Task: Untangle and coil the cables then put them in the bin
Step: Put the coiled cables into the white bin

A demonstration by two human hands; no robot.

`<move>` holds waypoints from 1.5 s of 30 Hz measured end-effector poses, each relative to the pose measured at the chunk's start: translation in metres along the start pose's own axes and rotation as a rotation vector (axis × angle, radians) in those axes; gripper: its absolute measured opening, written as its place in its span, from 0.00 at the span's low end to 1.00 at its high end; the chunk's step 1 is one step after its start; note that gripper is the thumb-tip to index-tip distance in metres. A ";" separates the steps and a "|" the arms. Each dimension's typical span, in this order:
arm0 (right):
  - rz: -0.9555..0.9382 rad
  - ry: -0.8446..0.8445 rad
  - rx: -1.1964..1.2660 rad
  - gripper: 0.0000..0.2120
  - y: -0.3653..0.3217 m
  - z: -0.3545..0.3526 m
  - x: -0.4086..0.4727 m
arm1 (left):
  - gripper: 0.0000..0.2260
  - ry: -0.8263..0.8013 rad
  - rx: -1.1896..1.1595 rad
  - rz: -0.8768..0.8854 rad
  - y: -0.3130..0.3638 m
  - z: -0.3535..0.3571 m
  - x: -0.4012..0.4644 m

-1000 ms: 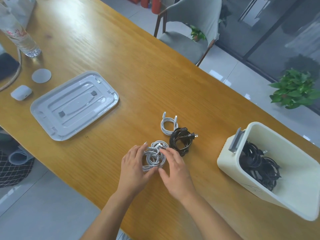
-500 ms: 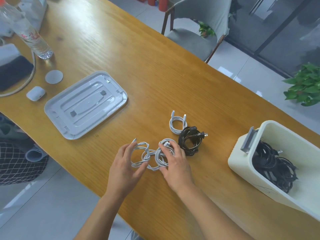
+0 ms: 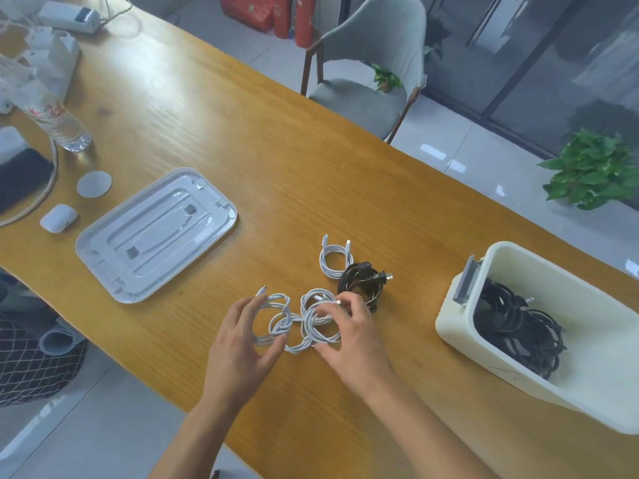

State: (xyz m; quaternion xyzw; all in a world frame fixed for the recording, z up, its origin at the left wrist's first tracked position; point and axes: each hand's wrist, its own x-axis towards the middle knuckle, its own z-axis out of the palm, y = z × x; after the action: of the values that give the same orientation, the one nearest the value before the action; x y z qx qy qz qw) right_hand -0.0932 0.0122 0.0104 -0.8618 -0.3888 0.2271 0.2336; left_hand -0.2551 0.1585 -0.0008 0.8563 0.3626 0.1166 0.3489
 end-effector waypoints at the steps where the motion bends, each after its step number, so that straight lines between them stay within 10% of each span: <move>1: 0.005 0.027 0.019 0.25 0.001 -0.007 -0.003 | 0.31 -0.003 -0.002 0.016 0.005 0.000 0.003; 23: 0.272 0.660 0.258 0.27 0.116 -0.168 -0.102 | 0.31 -0.172 -0.081 0.562 0.235 0.078 0.051; 45: 0.602 0.674 0.250 0.26 0.221 -0.190 -0.120 | 0.35 -0.505 0.325 0.524 0.304 0.233 0.066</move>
State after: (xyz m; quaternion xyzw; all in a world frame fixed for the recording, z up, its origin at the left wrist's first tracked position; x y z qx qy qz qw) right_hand 0.0689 -0.2539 0.0572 -0.9273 0.0061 0.0374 0.3724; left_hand 0.0615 -0.0649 0.0330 0.9656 0.0484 -0.0713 0.2452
